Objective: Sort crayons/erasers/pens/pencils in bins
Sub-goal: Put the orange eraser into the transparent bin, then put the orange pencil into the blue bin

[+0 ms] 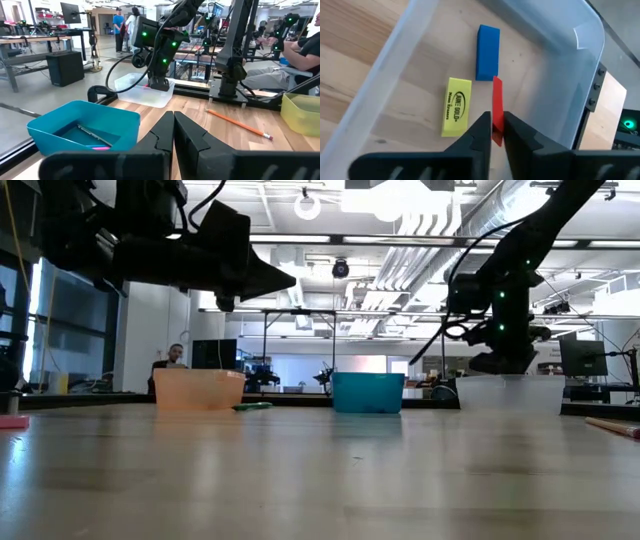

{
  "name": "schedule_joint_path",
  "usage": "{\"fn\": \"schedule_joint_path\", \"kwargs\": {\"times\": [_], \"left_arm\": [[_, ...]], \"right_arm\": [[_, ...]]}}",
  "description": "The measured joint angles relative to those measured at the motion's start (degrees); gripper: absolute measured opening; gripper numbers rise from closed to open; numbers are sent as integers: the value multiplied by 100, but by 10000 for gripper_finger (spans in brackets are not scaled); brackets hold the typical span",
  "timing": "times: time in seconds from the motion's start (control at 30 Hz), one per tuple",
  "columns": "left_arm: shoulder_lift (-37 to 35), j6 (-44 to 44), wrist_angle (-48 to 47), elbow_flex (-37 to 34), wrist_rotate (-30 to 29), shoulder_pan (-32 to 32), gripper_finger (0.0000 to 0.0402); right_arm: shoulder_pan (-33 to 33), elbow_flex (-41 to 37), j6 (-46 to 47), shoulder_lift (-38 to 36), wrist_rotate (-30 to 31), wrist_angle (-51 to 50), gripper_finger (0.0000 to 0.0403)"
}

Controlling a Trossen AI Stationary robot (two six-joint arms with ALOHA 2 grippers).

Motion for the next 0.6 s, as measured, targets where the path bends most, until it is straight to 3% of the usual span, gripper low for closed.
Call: {"fn": "schedule_joint_path", "kwargs": {"times": [0.2, 0.33, 0.47, 0.6], "left_arm": [[0, 0, 0, 0, -2, 0, 0], [0, -2, 0, 0, -16, 0, 0], [0, -2, -2, 0, -18, 0, 0], [0, -2, -2, 0, -18, 0, 0]], "right_arm": [[7, 364, 396, 0, 1, -578, 123], [186, 772, 440, -131, 39, -1225, 148], [622, 1024, 674, -437, 24, -1618, 122], [1201, 818, 1439, -885, -186, -1440, 59]]}}
